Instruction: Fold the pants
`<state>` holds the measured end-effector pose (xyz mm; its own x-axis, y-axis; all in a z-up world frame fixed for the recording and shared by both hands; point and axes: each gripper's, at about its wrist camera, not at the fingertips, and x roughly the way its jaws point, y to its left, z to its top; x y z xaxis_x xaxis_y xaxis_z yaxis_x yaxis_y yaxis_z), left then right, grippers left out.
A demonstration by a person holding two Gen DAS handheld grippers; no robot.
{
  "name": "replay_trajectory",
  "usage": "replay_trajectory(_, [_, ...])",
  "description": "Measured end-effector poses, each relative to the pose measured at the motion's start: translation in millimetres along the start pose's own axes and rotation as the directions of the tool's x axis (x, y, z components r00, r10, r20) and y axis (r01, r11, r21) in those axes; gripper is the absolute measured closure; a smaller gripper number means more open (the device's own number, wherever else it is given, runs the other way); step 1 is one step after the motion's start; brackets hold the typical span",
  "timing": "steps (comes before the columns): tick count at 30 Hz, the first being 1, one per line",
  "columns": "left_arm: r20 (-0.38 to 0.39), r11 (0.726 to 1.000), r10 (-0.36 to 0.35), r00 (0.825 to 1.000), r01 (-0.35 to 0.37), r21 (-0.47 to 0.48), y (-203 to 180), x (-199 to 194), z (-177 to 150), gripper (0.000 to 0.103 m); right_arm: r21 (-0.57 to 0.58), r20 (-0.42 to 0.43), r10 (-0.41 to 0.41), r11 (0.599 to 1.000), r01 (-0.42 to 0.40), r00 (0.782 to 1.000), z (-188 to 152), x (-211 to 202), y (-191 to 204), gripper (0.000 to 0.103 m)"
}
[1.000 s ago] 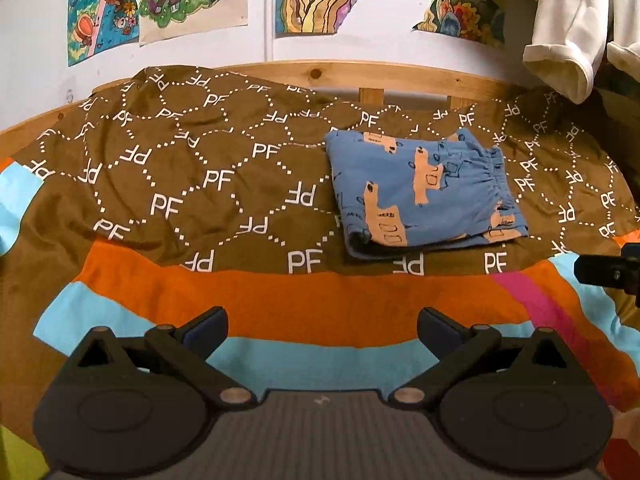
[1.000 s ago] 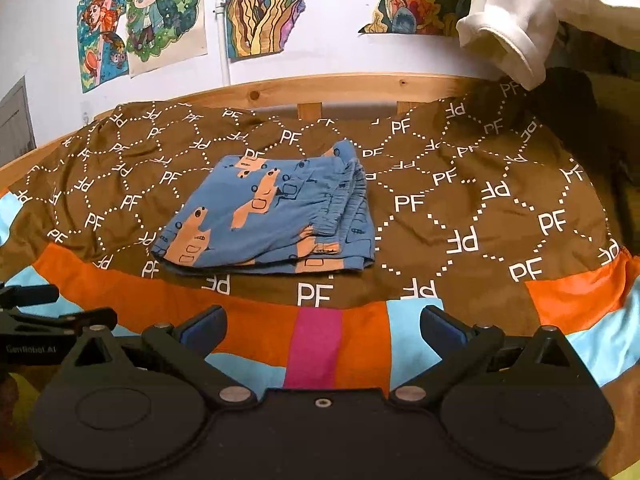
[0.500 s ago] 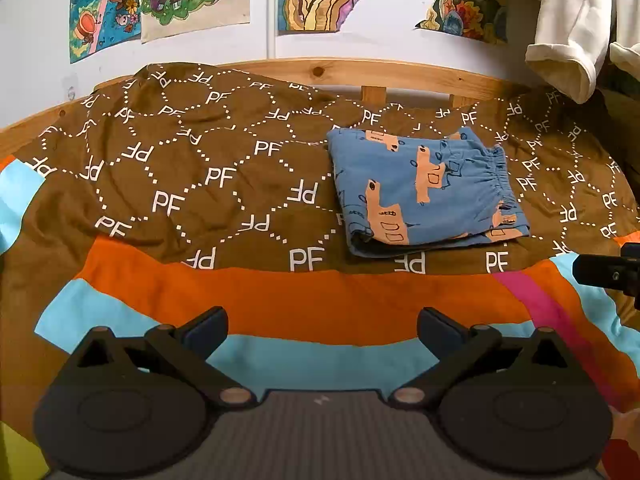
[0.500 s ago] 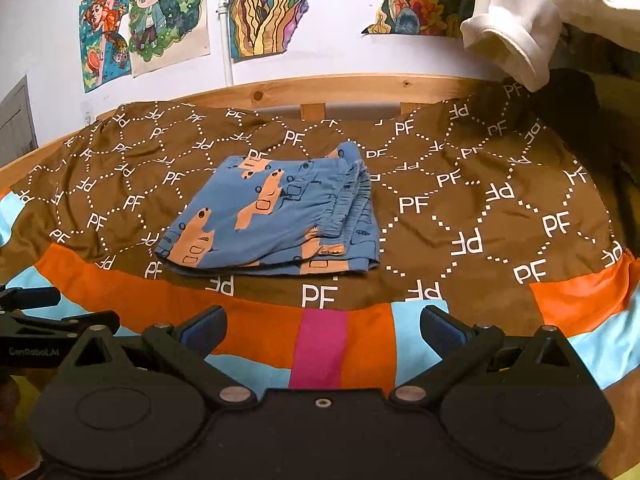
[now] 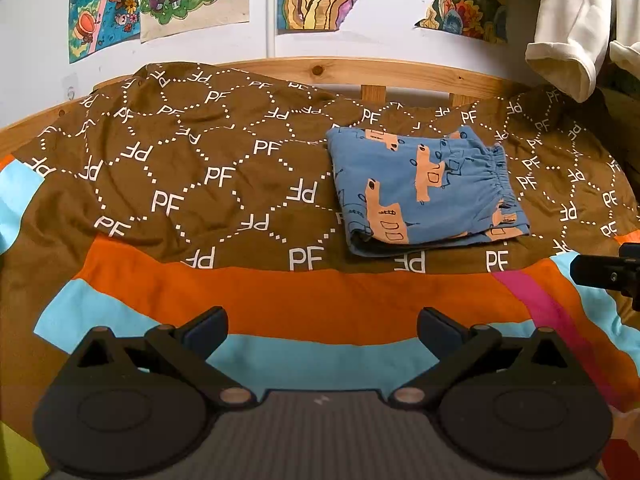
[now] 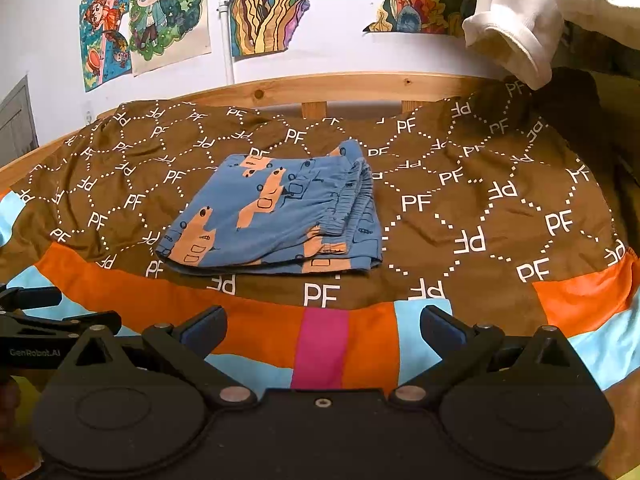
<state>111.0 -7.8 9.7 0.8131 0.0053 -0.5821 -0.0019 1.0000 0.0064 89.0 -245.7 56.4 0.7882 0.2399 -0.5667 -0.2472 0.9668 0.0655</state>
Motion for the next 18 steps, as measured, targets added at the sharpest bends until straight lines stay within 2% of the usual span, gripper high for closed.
replay_trajectory(18, [0.001, 1.0, 0.002, 1.0, -0.002, 0.01, 0.4, 0.1, -1.0, 0.0, 0.001, -0.008, -0.001, 1.0, 0.001, 1.0, -0.4, 2.1, 0.5, 0.001])
